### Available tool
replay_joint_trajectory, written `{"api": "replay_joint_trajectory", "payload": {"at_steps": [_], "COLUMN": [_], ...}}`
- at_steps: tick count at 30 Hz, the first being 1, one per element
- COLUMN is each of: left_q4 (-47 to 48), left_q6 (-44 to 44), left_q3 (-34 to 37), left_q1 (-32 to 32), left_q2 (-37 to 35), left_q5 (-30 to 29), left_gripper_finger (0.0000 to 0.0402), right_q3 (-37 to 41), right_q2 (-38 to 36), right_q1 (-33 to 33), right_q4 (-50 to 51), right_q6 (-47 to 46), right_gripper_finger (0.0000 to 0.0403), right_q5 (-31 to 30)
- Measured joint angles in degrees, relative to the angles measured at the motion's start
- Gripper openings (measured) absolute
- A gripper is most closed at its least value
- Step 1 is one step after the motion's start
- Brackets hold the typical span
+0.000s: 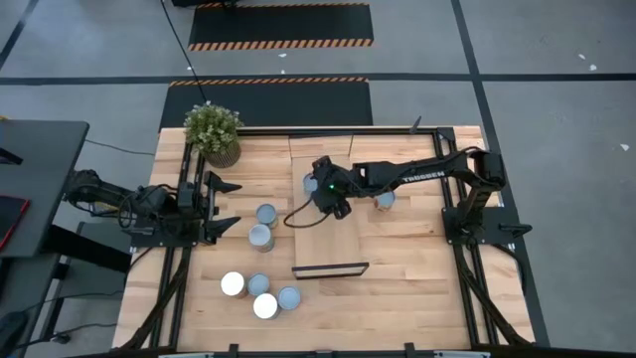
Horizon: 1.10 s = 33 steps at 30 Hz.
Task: Pick and place cans onto a shelf
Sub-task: Put the canned carrots on the shelf
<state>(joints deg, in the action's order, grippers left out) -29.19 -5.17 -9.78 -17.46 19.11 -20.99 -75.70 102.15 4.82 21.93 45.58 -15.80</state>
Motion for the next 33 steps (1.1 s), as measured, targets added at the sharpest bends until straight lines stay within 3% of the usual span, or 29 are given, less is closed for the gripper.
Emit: {"api": "replay_joint_trajectory", "payload": {"at_steps": [9,18,22,26,33], "left_q4": [-0.02,-0.04,-0.04,-0.04,0.22], "left_q6": [0.02,0.0,0.02,0.04,1.21], "left_q3": [0.0,0.0,0.0,0.0,0.0], "left_q1": [-0.01,0.0,0.0,0.01,0.0], "left_q2": [0.0,0.01,0.01,0.0,0.0], "left_q5": [0.0,0.01,0.02,0.02,0.01], "left_gripper_finger": [0.0396,0.0396,0.0396,0.0396,0.0396], "right_q3": [4.42,9.85,10.0,6.78,4.13], "right_q2": [-0.04,-0.09,-0.14,-0.53,-0.76], "right_q1": [1.64,1.96,1.8,-0.73,-1.75], "right_q4": [-8.62,-27.24,-34.03,-27.51,-8.85], "right_q6": [3.48,10.0,10.88,8.0,1.01], "right_gripper_finger": [0.0348,0.0348,0.0348,0.0348,0.0348], "right_q5": [-0.84,1.66,-2.54,-9.75,-12.05]}}
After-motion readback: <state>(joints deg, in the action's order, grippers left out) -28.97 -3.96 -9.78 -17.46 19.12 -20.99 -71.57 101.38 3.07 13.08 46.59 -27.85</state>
